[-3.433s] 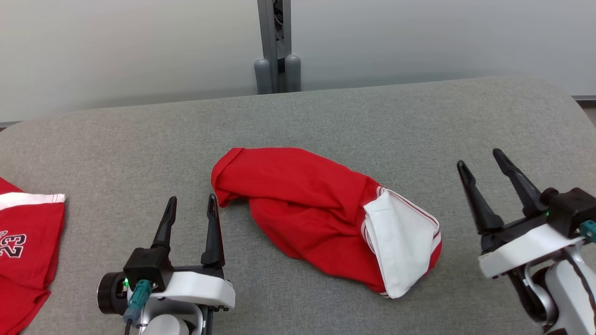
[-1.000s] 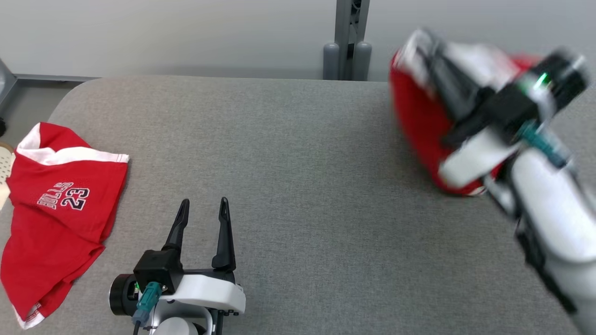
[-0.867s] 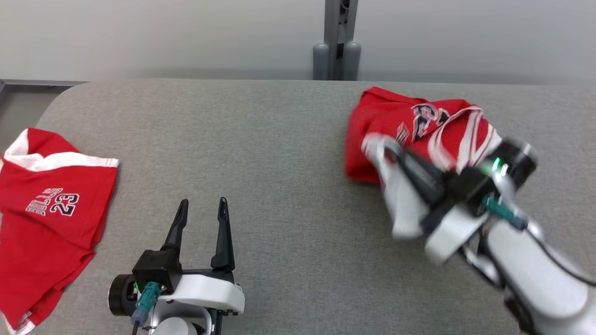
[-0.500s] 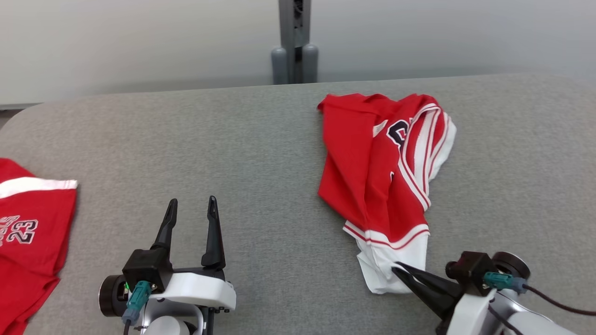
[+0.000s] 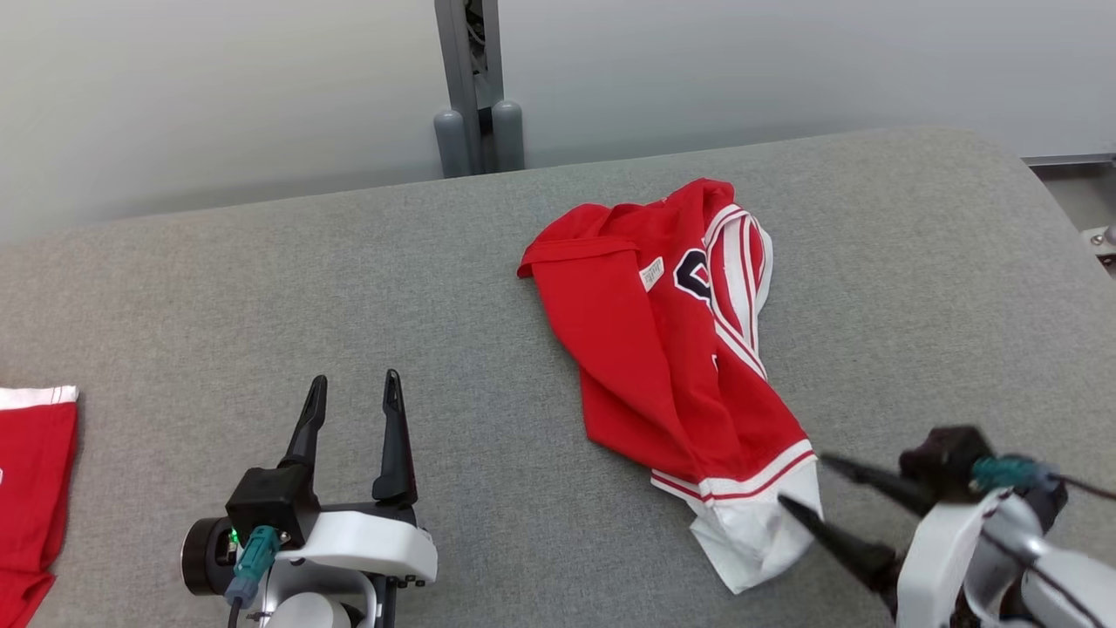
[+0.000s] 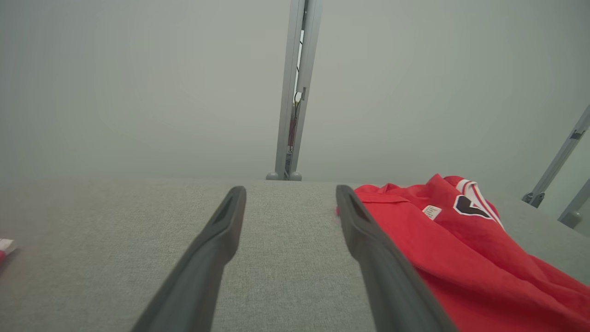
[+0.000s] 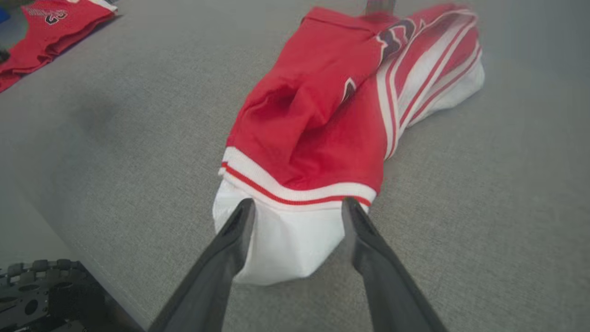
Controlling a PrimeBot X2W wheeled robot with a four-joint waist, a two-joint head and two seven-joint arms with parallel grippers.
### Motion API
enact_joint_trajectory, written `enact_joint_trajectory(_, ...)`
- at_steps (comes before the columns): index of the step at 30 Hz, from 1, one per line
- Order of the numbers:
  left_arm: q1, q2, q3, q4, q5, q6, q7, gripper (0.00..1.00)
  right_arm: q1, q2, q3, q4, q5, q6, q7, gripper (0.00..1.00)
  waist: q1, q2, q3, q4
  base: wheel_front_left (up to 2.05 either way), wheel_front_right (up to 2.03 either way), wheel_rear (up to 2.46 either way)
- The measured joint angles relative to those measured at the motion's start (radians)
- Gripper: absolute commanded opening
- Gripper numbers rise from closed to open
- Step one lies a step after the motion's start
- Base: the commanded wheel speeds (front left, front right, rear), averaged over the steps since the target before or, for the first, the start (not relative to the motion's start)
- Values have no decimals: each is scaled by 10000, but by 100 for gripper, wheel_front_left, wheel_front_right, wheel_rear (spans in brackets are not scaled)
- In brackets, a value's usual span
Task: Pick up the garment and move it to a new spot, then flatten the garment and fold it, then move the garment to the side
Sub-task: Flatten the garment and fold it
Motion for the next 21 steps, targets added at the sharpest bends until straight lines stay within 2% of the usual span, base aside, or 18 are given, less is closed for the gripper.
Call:
enact_joint_trajectory(6,-16,2,105,31,90,-75,0,100,-15,932,-2067,113,-6,0,-895,100,0,0,-63,-169,0,0,0)
enact_joint_trajectory(8,-60,-2,157,6,140,-81,0,100,-67,1360,-2836,257,-564,0,-1542,100,0,0,-47,-241,0,0,0)
enact_joint_trajectory(12,-230,-4,224,-119,178,-115,0,100,26,2711,-4598,721,-1814,-2,-2895,100,0,0,83,-367,0,0,0)
enact_joint_trajectory(16,-451,6,301,-159,284,-169,0,100,679,3994,-5292,690,-2894,-2,-3292,100,0,0,346,-513,0,0,0)
enact_joint_trajectory(21,-895,2,464,-8,671,-385,-2,100,1009,4911,-5672,437,-3603,-2,-3386,100,0,0,831,-805,0,0,0)
